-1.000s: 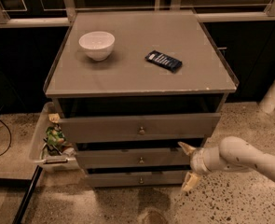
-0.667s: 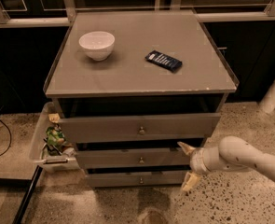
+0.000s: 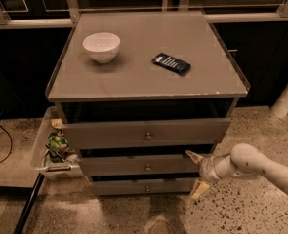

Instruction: Open middle drawer

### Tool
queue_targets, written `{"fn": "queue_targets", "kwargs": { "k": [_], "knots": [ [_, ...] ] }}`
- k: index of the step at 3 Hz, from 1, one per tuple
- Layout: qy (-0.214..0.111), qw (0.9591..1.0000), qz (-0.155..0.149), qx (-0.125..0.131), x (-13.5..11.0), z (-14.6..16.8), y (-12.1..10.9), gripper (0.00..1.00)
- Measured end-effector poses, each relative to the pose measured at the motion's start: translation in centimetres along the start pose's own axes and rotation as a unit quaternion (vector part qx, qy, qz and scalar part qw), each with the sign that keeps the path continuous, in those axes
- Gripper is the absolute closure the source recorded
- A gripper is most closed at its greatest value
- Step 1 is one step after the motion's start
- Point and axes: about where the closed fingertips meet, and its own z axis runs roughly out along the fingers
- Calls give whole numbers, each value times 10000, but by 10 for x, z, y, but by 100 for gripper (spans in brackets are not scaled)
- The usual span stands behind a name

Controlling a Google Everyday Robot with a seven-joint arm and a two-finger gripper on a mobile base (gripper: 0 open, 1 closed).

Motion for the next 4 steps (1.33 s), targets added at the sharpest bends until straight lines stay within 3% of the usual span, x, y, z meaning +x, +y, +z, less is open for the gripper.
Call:
{"fn": "queue_targets", "kwargs": {
  "k": [2, 4],
  "knots": [
    [-354, 9989, -276, 110, 19, 15, -24, 0],
    [-496, 9978, -416, 153, 21, 36, -45, 0]
  ]
}}
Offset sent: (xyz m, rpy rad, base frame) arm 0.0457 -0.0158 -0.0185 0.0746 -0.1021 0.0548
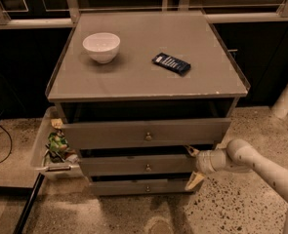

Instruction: Open middle drawer

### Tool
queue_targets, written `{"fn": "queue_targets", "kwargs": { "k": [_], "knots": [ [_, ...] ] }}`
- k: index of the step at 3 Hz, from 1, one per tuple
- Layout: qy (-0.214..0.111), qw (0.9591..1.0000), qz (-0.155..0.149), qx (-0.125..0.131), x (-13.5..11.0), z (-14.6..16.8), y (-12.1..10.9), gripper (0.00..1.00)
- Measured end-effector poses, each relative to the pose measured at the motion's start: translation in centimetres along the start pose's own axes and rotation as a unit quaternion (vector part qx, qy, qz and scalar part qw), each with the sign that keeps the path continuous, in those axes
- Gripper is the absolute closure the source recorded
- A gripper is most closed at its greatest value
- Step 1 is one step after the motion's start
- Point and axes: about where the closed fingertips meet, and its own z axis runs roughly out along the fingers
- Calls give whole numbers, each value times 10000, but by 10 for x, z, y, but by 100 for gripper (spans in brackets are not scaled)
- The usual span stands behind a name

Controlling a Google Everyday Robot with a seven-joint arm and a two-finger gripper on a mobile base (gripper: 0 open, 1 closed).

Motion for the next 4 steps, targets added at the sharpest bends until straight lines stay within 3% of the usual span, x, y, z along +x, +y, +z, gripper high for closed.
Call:
{"fn": "queue_targets", "kwargs": {
  "k": [1, 4],
  "knots": [
    [-1, 10000, -1, 0, 0, 0, 0, 18],
    [-2, 10000, -2, -4, -8, -6, -6, 87]
  ]
}}
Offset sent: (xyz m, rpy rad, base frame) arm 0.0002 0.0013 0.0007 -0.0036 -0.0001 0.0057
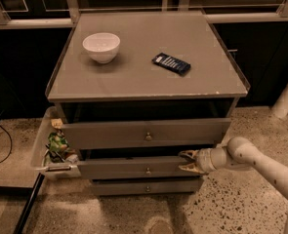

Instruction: Open middle drawer

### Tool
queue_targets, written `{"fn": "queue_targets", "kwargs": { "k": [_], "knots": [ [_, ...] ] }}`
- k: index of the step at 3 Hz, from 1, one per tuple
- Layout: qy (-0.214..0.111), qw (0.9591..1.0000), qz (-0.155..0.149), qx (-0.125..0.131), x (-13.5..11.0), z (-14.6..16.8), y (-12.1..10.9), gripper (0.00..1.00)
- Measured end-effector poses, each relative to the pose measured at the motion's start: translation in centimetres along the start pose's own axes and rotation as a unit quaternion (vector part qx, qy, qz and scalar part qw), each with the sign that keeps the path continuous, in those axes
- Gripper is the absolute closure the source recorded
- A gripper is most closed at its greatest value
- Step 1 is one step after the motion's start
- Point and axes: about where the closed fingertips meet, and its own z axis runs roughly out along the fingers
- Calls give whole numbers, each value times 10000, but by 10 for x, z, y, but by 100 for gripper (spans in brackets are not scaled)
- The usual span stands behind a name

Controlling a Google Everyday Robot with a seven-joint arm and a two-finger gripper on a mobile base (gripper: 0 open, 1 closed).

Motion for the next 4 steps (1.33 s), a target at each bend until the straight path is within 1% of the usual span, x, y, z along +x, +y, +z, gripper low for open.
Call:
{"fn": "queue_targets", "kwargs": {
  "k": [1, 2, 3, 4],
  "knots": [
    [0, 10000, 0, 0, -2, -2, -1, 100],
    [0, 10000, 0, 0, -2, -2, -1, 82],
    [-5, 10000, 1, -4, -2, -1, -1, 58],
    [-64, 10000, 23, -57, -2, -5, 4, 35]
  ]
}}
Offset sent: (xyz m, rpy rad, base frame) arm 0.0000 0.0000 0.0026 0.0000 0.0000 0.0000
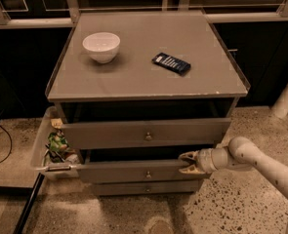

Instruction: Open middle drawer

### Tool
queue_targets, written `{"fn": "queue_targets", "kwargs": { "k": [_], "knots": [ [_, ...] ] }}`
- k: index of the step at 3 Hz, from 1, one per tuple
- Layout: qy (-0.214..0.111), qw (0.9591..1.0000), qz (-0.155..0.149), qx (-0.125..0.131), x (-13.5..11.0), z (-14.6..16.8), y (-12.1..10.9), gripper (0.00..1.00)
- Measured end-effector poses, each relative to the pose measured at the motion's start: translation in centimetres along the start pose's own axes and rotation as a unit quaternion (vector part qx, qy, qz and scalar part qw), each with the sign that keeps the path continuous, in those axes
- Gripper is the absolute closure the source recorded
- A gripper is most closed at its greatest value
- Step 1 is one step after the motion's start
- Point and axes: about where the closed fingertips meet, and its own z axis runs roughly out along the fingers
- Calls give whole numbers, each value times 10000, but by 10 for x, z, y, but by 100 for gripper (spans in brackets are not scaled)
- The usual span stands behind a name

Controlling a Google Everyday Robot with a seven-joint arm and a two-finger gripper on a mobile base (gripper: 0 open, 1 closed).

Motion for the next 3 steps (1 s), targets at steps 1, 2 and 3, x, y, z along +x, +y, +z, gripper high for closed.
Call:
{"fn": "queue_targets", "kwargs": {
  "k": [1, 2, 3],
  "knots": [
    [-101, 9999, 105, -57, 1, -26, 37, 37],
    [-219, 9996, 154, 39, -4, -66, 82, 61],
    [-213, 9995, 229, 92, 1, -76, 94, 69]
  ]
}}
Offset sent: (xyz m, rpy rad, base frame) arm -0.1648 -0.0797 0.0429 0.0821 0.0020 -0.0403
